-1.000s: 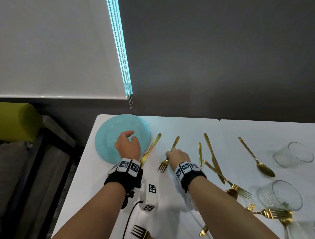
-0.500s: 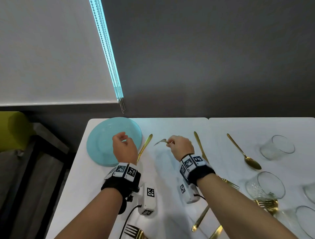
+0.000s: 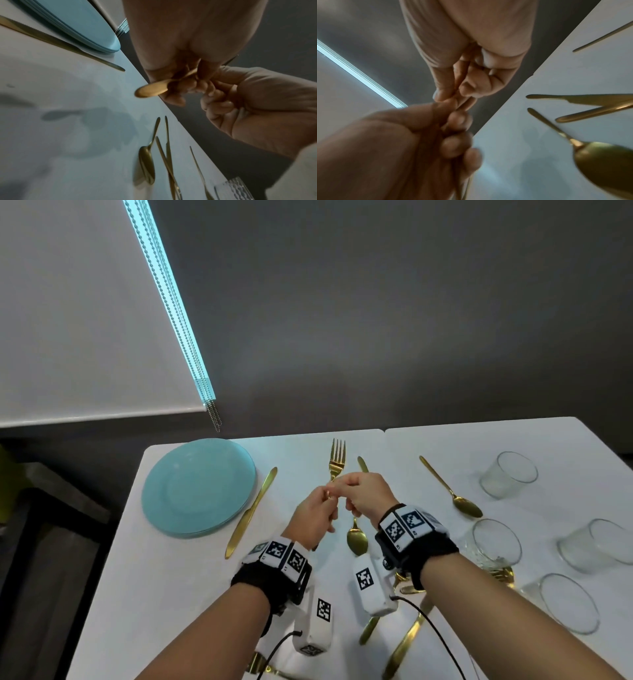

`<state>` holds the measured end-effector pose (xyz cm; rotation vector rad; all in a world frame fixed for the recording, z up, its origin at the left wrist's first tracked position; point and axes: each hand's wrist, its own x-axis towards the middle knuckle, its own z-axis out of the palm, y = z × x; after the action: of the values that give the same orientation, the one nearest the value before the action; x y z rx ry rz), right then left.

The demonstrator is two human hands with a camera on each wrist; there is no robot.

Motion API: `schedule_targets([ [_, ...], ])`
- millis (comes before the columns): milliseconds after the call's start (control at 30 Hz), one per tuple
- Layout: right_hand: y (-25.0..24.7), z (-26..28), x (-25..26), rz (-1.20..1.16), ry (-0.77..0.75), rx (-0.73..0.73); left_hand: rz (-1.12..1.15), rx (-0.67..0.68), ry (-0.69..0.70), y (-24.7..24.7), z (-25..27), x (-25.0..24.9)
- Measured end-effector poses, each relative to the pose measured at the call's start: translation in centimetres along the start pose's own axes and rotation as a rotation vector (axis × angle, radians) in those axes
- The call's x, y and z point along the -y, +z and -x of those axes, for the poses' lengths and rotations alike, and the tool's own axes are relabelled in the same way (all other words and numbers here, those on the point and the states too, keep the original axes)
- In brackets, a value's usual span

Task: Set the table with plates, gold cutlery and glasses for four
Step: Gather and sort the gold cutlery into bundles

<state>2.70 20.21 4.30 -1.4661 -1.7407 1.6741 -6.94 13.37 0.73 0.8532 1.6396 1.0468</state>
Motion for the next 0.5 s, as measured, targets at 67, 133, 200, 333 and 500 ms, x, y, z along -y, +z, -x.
schedule_targets([
  [67,-0.7,-0.4,-1.0,0.111,0.0,-0.022,0.017,-0.011,-0.043,0.0,0.0,0.7],
  [133,-1.5,-1.1,-2.2,0.447,-0.028,-0.083,0.015,-0.046,-0.099,-0.3,0.1,1.1],
  [200,-1.9,-1.8,-3.5,0.896,-0.063,-0.056,-0.005,-0.07,-0.129,-0.9,0.0,1.3],
  [333,-1.2,-2.9,-5.8,1.373,-0.194,0.187,-0.074,-0.1,-0.119,-2.2,0.0,1.4],
  [500,-0.1,-4.0,-6.5,1.614,-0.289,0.284,-0.071,-0.15,-0.122,-3.5,-0.1,1.8],
])
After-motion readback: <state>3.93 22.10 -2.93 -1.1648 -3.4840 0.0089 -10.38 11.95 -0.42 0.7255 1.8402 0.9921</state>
